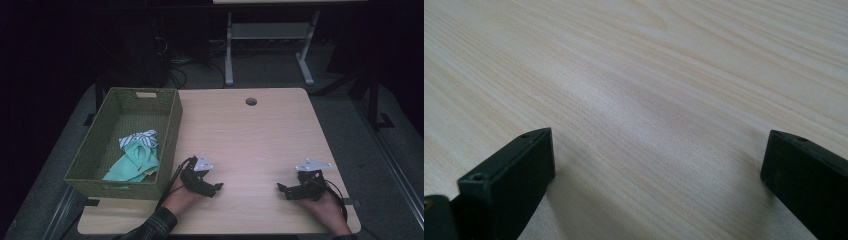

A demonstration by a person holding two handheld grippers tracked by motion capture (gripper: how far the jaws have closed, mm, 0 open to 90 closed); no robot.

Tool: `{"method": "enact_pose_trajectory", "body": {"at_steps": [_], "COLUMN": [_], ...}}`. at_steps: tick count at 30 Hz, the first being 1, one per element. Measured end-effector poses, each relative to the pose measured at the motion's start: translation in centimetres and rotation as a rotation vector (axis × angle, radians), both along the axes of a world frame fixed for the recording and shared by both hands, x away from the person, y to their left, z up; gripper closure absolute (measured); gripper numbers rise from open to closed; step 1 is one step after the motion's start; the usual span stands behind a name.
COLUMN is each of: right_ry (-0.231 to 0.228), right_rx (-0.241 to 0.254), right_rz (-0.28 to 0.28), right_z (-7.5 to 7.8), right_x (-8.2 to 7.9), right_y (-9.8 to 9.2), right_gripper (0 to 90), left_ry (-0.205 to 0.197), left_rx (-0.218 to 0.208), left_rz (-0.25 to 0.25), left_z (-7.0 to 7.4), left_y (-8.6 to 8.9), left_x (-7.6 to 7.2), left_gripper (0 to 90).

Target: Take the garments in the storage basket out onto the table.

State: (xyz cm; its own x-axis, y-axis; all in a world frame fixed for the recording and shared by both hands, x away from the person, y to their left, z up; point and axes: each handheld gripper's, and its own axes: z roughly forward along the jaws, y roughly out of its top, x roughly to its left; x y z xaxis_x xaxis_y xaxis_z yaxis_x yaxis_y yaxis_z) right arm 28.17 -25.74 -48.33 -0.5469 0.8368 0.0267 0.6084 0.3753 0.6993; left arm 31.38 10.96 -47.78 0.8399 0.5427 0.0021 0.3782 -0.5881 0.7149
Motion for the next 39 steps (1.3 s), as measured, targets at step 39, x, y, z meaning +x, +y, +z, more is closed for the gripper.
{"method": "enact_pose_trajectory", "body": {"at_steps": [39], "right_ry": [0.0], "right_rx": [0.004], "right_rz": [0.003], "right_z": [0.0], "right_x": [-0.1], "right_y": [-0.2], "right_gripper": [0.4], "left_ry": [0.044], "left_rx": [0.027], "left_rz": [-0.028], "left_z": [1.4], "left_y": [0.4], "left_x": [1.1], "left_gripper": [13.3]}}
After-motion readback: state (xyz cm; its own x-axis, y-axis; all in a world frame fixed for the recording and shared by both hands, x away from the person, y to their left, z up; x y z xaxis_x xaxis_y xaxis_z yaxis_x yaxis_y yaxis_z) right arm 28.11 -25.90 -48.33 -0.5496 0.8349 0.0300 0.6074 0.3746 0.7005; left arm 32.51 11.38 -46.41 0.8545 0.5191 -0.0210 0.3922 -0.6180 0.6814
